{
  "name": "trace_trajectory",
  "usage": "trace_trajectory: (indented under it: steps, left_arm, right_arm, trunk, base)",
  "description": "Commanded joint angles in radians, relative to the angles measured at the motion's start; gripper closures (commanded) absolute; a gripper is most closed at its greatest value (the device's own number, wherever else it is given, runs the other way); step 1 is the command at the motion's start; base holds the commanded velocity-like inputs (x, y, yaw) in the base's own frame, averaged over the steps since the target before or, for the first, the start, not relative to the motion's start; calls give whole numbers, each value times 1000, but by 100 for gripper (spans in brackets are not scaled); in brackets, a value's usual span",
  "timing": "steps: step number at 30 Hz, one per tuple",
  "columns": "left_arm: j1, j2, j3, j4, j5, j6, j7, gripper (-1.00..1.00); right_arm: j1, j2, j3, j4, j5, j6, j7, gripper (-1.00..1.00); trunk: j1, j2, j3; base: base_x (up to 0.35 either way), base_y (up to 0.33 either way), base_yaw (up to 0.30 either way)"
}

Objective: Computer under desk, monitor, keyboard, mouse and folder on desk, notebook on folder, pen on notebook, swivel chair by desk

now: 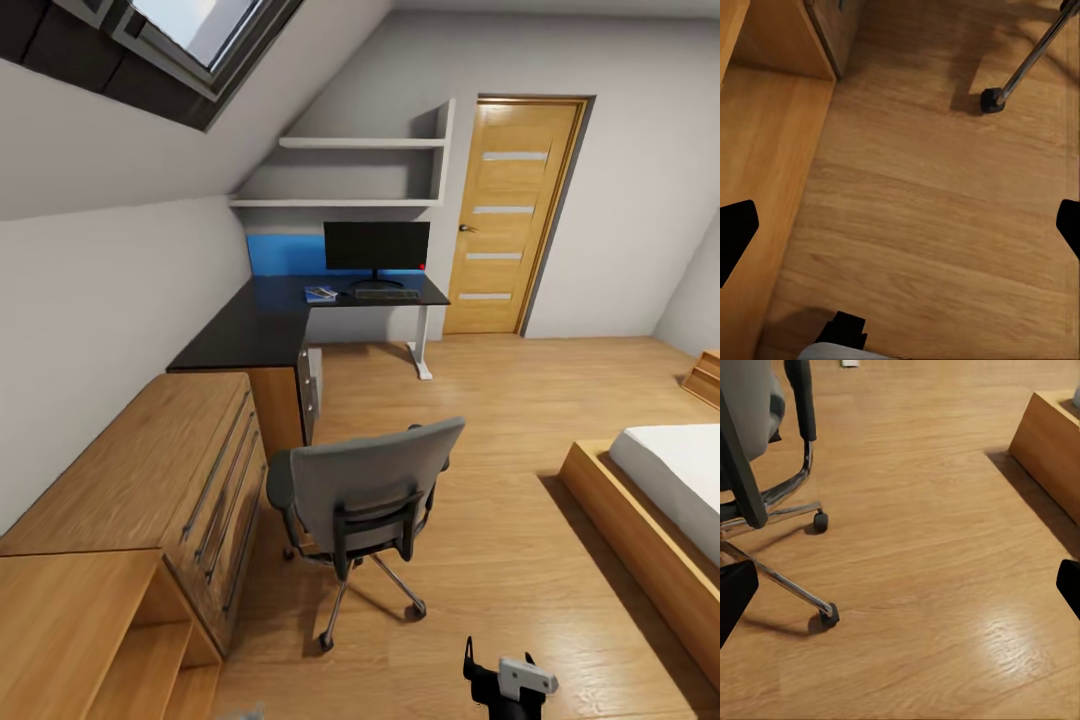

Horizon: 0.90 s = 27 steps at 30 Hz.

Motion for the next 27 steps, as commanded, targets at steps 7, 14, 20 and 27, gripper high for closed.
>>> trace_trajectory:
  steps: [7, 14, 20, 27]
  left_arm:
    - [-113, -23, -8, -3, 3, 122, 35, -100]
    - [-260, -45, -8, -3, 3, 313, 58, -100]
    - [-349, -51, -8, -2, 4, 376, 62, -100]
    - [-390, -50, -7, -2, 5, 410, 60, -100]
  right_arm:
    - [-62, -2, 6, -75, -11, 258, -6, -100]
    - [-198, -3, 5, -121, -11, 535, -6, -100]
    - [-336, -25, 1, -120, -12, 667, -5, -100]
    - [-400, -72, -12, -113, -45, 706, 2, -100]
  trunk:
    - [27, -50, -23]
    - [54, -99, -45]
    - [77, -141, -64]
    - [104, -190, -86]
  base:
    - [0, 0, 0]
    - [0, 0, 0]
    - [0, 0, 0]
    - [0, 0, 0]
